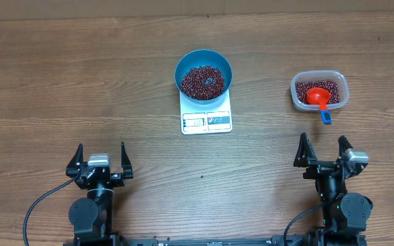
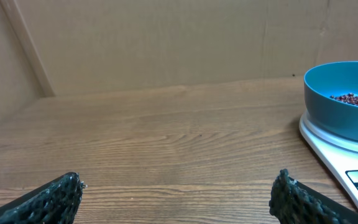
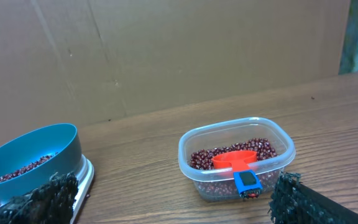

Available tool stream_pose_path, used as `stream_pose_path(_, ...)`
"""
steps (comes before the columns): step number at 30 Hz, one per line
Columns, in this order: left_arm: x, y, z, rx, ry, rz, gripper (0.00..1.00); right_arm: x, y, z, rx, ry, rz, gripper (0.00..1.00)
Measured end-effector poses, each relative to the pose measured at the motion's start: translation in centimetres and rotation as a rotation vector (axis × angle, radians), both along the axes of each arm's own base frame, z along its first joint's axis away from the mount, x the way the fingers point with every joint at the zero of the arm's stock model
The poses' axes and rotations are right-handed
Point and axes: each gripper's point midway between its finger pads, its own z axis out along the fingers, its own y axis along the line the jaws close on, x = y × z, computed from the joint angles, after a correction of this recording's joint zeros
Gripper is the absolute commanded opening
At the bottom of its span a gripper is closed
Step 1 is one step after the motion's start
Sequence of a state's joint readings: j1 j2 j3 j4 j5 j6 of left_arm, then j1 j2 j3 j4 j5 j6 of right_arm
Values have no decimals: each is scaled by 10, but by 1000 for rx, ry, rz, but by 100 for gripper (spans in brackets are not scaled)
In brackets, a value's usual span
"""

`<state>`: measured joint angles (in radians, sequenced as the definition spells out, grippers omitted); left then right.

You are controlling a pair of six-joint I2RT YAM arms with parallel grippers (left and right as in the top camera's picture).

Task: Scoop item into bowl and weigh 150g on scale

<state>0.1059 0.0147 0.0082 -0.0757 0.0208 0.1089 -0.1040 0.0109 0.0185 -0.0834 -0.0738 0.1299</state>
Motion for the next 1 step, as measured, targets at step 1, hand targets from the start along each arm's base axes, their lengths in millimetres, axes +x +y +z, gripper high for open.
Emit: stream_pose_path(1,0,0,0,0,0,0,99,0,0,0,0,0,0,100)
